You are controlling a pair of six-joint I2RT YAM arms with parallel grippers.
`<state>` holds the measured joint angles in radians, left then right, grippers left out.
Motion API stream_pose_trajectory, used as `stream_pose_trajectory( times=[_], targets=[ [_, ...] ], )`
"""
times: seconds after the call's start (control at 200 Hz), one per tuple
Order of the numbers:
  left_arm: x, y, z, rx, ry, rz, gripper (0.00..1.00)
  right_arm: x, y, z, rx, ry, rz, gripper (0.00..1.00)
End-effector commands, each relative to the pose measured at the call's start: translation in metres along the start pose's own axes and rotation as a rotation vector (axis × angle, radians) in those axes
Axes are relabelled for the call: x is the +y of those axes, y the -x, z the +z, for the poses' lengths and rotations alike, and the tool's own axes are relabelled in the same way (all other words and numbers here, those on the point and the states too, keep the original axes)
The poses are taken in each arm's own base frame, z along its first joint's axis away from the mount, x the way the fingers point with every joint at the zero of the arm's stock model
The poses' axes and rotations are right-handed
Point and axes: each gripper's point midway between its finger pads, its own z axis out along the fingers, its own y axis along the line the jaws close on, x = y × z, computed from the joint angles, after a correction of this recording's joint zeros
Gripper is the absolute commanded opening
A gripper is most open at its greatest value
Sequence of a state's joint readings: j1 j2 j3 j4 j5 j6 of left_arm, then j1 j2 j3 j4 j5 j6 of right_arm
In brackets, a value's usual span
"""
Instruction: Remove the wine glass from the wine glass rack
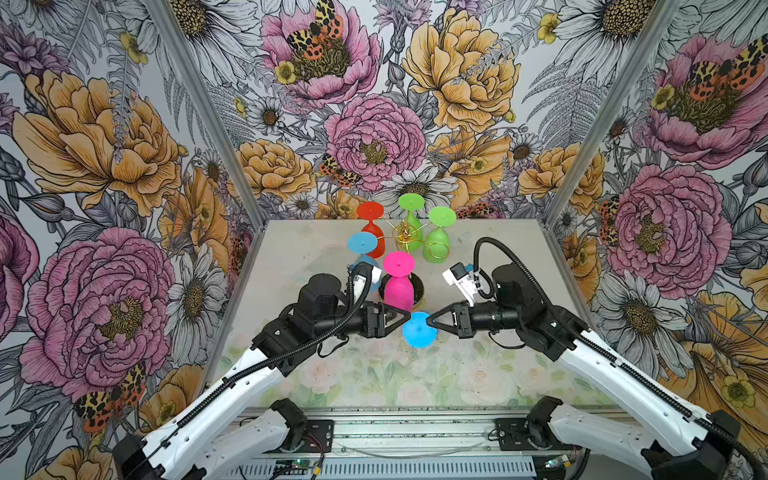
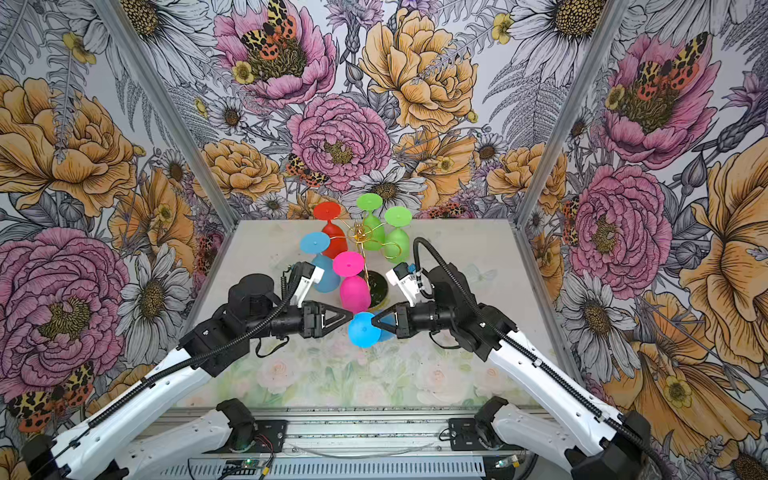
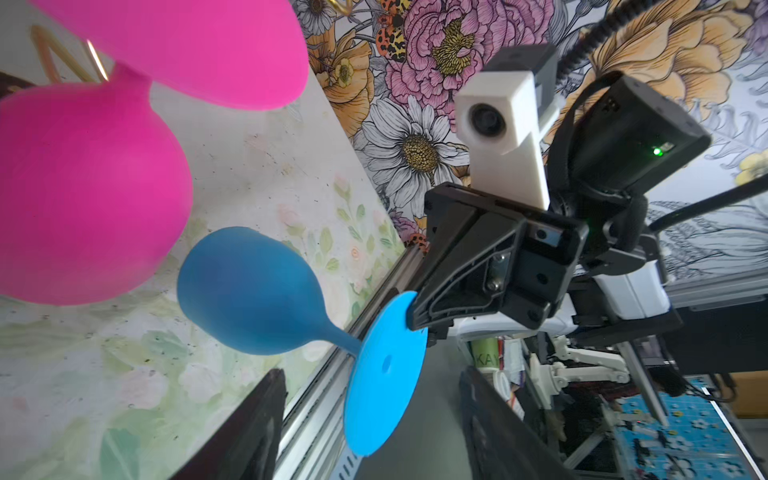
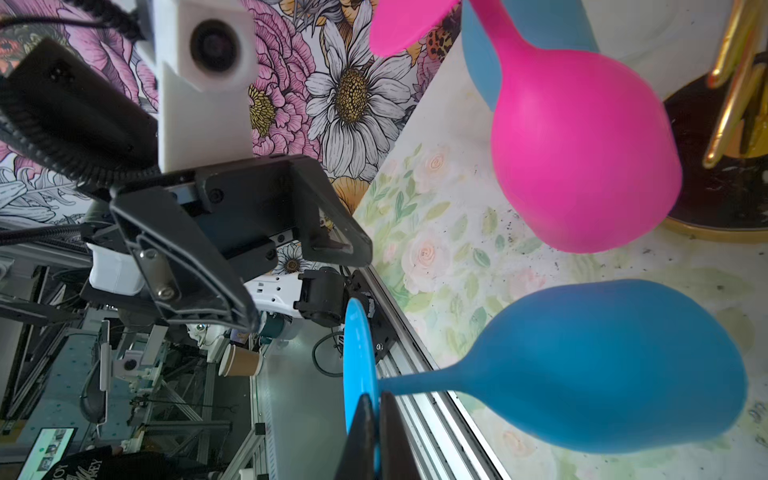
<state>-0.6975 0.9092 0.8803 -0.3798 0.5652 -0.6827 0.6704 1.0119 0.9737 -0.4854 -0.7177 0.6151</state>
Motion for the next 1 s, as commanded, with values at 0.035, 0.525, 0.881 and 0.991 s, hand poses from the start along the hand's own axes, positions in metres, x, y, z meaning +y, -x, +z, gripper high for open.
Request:
stream_pose_trajectory(
  times=[0.035, 0.525, 0.881, 0.991],
  targets=[
    [-0.028, 0.002, 0.004, 0.012, -0.145, -0.005, 0.63, 0.022, 0.021, -0.007, -0.069, 0.004, -0.134, 0.00],
    [-0.043, -0.015, 0.002, 0.100, -0.260, 0.013, 0.38, 0.030, 0.034, -0.019, -0.144, -0.020, -0.176, 0.00],
    [-0.057, -0.022, -0.003, 0.126, -0.336, 0.058, 0.28, 0.024, 0.035, -0.025, -0.173, -0.047, -0.157, 0.00],
    [-0.063, -0.023, -0.007, 0.121, -0.359, 0.081, 0.22, 0.025, 0.036, -0.026, -0.179, -0.046, -0.159, 0.00]
  ],
)
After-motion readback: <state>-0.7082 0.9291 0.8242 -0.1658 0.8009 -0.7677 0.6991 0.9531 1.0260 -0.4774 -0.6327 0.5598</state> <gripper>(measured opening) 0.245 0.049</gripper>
